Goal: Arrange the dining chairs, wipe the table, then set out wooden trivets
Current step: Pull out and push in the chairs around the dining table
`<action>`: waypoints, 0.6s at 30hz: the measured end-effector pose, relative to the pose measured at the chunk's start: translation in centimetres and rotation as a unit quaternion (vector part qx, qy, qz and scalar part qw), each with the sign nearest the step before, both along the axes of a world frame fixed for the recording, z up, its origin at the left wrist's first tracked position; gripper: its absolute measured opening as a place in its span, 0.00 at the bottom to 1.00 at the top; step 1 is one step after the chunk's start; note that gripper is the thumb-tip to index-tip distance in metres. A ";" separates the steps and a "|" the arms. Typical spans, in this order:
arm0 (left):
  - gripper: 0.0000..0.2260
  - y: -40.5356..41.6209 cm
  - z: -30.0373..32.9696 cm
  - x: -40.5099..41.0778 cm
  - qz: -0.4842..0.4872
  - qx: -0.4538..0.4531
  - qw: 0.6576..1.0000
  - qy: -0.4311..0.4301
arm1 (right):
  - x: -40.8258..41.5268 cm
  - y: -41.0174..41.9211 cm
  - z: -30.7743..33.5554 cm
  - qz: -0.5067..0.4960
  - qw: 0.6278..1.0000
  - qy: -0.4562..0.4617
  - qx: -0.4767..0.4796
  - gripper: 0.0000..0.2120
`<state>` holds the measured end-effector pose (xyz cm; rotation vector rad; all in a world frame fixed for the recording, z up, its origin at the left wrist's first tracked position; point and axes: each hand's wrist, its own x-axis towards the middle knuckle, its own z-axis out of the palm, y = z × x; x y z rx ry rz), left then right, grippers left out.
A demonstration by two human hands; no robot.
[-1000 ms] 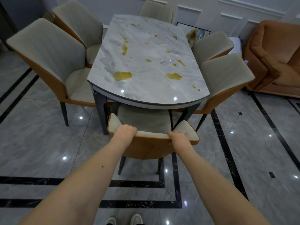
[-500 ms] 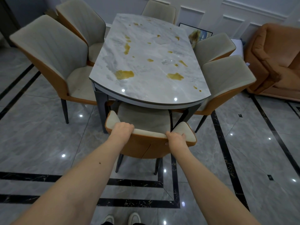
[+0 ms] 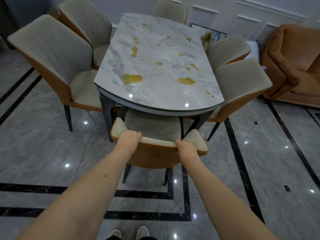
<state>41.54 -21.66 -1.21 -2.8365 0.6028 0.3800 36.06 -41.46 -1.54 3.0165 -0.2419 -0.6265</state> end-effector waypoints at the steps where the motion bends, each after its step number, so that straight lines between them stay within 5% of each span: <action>1: 0.13 0.0 0.0 0.0 0.000 -0.001 1.000 -0.003 | 0.0 0.0 0.0 0.000 1.000 0.000 0.001 0.16; 18: 0.14 -0.2 0.0 -0.6 0.012 0.009 1.000 -0.024 | 0.1 0.1 0.0 -0.007 1.000 0.004 -0.001 0.11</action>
